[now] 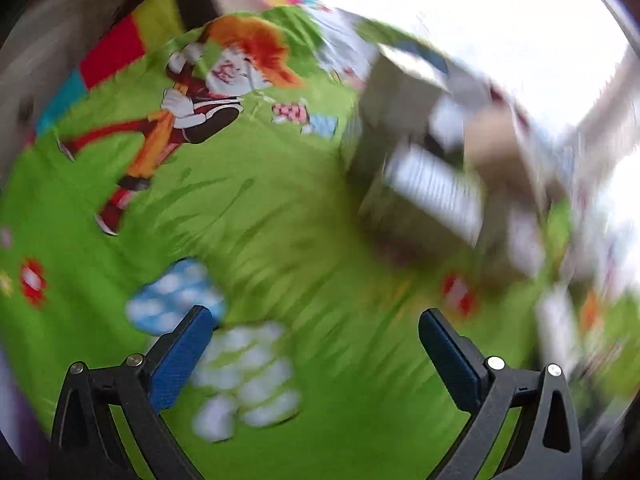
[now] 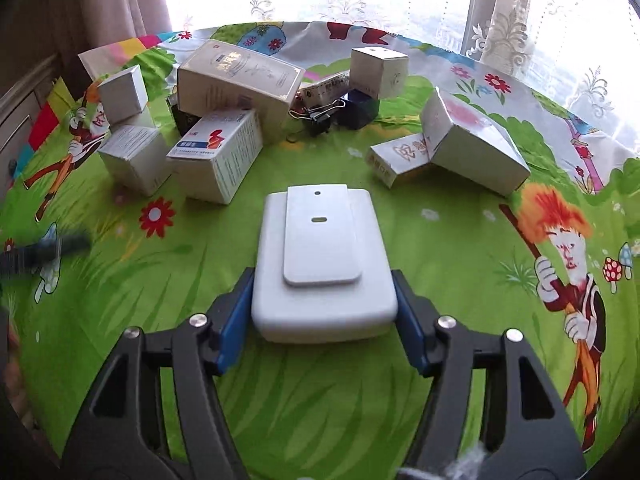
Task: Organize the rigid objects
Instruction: 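Grasp the white plastic case with the right gripper while the left grasps a medicine box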
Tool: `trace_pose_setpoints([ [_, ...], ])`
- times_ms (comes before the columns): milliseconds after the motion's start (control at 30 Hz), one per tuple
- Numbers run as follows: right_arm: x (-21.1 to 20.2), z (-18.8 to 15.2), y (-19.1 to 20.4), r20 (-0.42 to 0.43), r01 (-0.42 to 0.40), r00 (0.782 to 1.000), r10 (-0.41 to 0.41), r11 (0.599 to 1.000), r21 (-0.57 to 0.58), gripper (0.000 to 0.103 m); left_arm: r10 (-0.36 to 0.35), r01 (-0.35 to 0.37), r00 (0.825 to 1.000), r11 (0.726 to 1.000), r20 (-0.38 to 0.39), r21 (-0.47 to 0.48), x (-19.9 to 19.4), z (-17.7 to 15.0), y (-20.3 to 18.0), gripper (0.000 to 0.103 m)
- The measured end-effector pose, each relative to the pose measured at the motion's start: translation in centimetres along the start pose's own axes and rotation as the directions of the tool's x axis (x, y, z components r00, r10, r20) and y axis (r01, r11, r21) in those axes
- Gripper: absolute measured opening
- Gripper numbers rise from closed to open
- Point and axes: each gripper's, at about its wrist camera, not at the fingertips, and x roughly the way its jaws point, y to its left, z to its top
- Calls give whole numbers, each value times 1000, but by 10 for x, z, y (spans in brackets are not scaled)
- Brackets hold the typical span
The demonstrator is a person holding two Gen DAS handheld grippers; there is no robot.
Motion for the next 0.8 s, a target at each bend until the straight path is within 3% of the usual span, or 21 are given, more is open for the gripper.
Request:
trace_pose_setpoints([
  [67,1,0,-1,-1,-5,1000,5,1000,4,68,-95,95,995,983,9,-159,1,8,-2,103],
  [133,0,0,-1,-1,-6,1000,6,1000,5,68,-119,122,992,969,28,-216,0,12,-15,103],
  [233,0,1,-2,-1,-7,1000,7,1000,6,68,-32,42,998,986,63,-159,1,21,-47,103],
  [400,0,0,-2,-1,-14,1000,14,1000,10,69,62,-70,997,978,-44,-198,40,40,-58,103],
  [433,0,0,-2,0,-17,1000,17,1000,12,69,98,-99,995,986,-17,-135,42,42,-66,103],
  [500,-1,0,-2,0,-21,1000,21,1000,15,69,71,-72,997,997,-26,-18,45,41,-75,96],
  [533,-1,0,-3,1,-25,1000,25,1000,17,69,71,-71,997,996,-19,46,42,38,-77,82],
  [700,-1,0,-3,1,-26,1000,26,999,20,69,-29,26,1000,980,10,198,11,5,-42,81],
  [800,-1,1,-3,0,-23,1000,23,1000,18,69,-82,89,996,941,-36,326,0,-9,-28,83],
])
